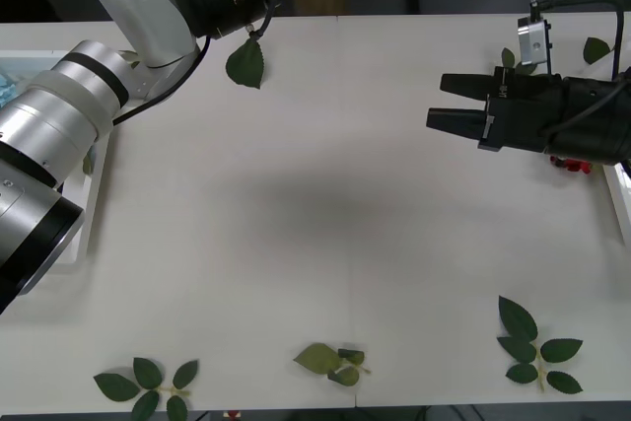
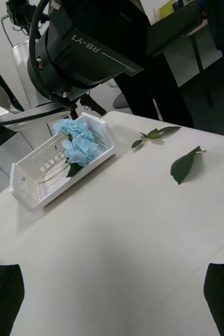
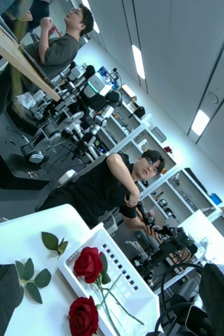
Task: Place the red flowers into the right box and the blue flowers into the left box. If a person shows an open palm, hand one flower to the person first, then continue sorting.
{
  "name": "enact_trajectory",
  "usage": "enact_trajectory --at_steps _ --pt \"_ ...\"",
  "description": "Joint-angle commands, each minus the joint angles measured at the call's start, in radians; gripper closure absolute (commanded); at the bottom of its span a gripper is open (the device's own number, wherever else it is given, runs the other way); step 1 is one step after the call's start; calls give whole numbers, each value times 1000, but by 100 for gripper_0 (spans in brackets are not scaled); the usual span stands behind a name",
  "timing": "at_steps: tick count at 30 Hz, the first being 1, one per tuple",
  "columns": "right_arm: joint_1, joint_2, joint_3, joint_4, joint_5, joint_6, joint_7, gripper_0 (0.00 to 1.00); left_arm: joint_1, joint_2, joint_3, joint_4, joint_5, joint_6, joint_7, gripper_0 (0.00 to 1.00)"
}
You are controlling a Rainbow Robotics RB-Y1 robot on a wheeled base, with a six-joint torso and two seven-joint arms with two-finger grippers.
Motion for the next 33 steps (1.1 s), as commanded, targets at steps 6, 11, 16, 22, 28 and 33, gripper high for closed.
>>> enact_trajectory --at_steps 6,11,16,22,28,33 --pt "-31 -35 21 -36 -24 -15 24 0 -60 -13 -6 -37 2 5 -12 0" --pt "-31 -35 21 -36 -24 -15 24 0 -60 -14 -6 -37 2 6 -12 0" --pt "-33 -35 21 -36 -24 -14 24 0 -60 -13 -6 -37 2 5 -12 0" --pt "-33 -35 21 -36 -26 -14 24 0 -60 -13 -6 -35 2 10 -12 0" --pt "-31 -34 21 -36 -26 -1 24 0 -60 -13 -6 -37 2 13 -12 7" --pt "-31 -32 21 -36 -33 -6 24 0 -60 -13 -6 -37 2 14 -12 7"
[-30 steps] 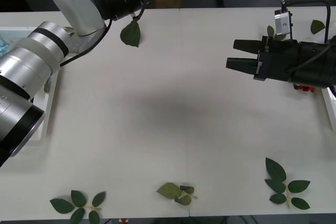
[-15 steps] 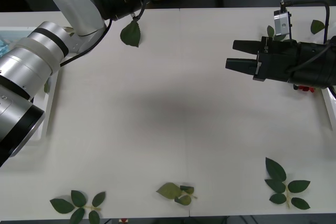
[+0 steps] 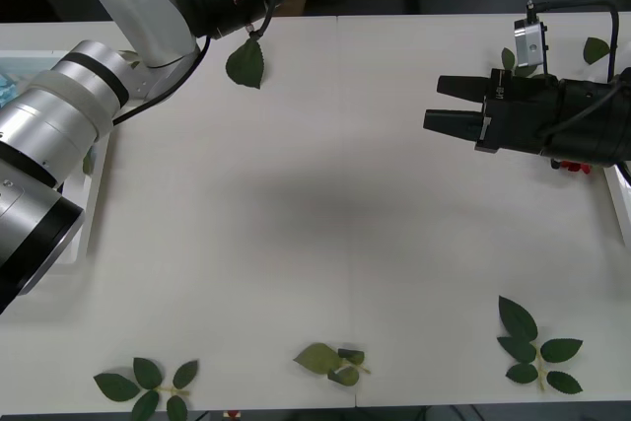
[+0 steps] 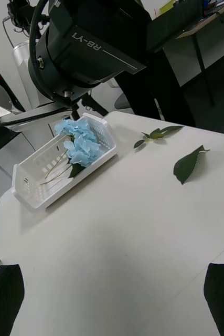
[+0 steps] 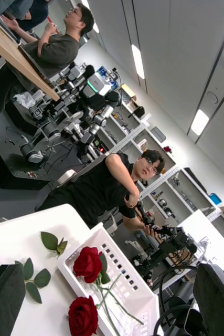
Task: Place the red flowers into the right box and the blue flowers into the left box. If a person shows an open palm, hand one flower to the person first, then continue sorting.
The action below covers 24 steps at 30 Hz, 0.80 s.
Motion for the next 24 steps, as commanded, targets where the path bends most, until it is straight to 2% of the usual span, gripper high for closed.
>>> enact_trajectory --at_steps 1,2,3,15,18,24 --pt "-28 -32 7 -36 -25 -3 24 0 -60 -13 -6 -37 2 12 -12 7" --pt "-27 -32 7 -36 -28 -6 24 0 -60 -13 -6 -37 2 12 -12 6" --pt "-27 -32 7 -36 -33 -8 24 0 -60 -13 -6 -37 2 12 -12 0" --pt "-27 -32 7 -36 -33 -8 24 0 -21 17 -28 -37 3 60 -12 0" --pt "-27 -32 7 -36 -33 -8 24 0 4 60 -61 -37 2 115 -12 0" --pt "-27 -32 7 -36 -33 -8 24 0 117 167 -66 -37 -118 343 -12 0"
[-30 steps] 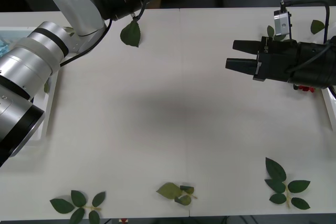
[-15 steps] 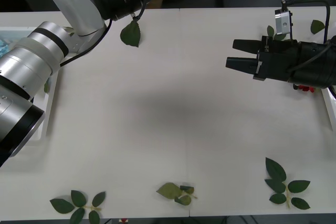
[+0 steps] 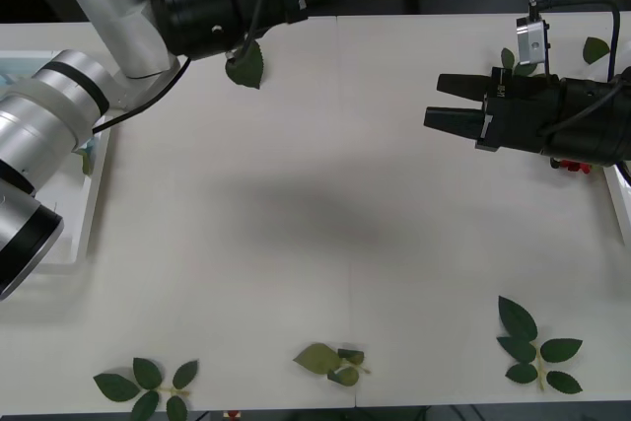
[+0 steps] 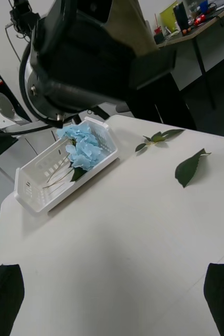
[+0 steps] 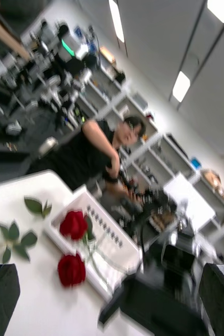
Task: Place the red flowers into the right box and the blue flowers into the left box. If a person shows an open palm, hand one flower to the person first, then continue sorting.
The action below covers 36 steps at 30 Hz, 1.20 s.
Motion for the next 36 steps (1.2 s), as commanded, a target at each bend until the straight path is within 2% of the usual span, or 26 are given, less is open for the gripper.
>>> enact_trajectory --at_steps 1,7,14,18,29,36 --pt "-27 -32 7 -36 -16 -6 24 0 117 116 14 -36 -107 188 -12 0" --pt "-27 -32 7 -36 -16 -6 24 0 276 185 143 -25 -308 412 -12 0" --pt "-27 -32 7 -36 -16 -6 24 0 296 165 335 153 -563 601 -12 0" --pt "-27 -32 7 -36 -16 -6 24 0 296 145 386 145 -616 613 -12 0" --pt "-27 -32 7 -36 -16 -6 24 0 295 71 386 64 -517 573 -12 0" --pt "-27 -32 7 -36 -16 -6 24 0 296 60 386 64 -492 592 -12 0"
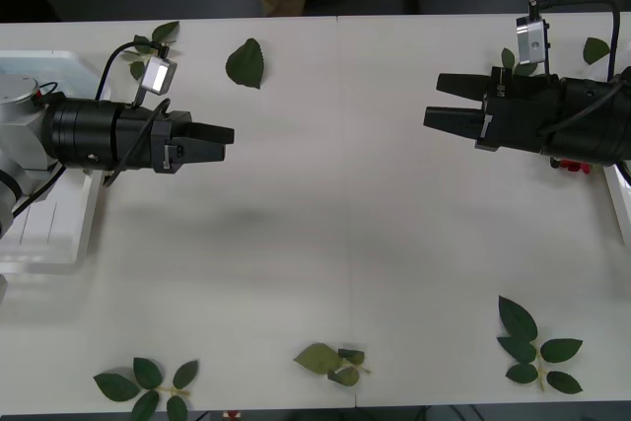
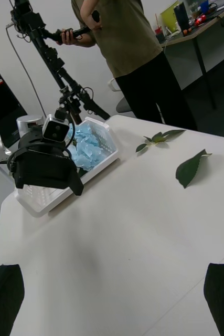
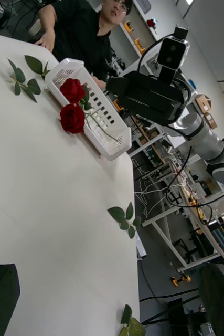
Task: Place the red flowers into the right box and the blue flowers into the left box. If a person shows an open palm, hand one flower to the person first, then continue sorting.
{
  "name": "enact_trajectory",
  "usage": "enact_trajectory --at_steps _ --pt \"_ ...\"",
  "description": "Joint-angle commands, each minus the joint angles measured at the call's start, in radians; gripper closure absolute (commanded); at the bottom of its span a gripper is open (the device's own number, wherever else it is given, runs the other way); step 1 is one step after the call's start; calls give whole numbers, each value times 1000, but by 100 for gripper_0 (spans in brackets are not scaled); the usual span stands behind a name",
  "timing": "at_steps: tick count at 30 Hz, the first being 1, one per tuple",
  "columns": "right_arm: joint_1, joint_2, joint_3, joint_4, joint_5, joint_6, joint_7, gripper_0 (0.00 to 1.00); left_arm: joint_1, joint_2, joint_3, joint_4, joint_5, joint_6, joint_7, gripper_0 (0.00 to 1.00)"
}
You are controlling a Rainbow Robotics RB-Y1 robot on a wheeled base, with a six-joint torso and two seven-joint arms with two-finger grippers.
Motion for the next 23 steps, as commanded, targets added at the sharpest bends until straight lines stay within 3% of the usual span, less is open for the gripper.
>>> enact_trajectory --at_steps 1,8,23 --pt "-27 -32 7 -34 -15 -6 24 0 -12 -14 5 -26 18 8 -12 0" --pt "-27 -32 7 -34 -15 -6 24 0 -12 -30 3 40 33 8 -12 0" --pt "-27 -32 7 -34 -15 -6 24 0 -12 -30 3 40 33 8 -12 0"
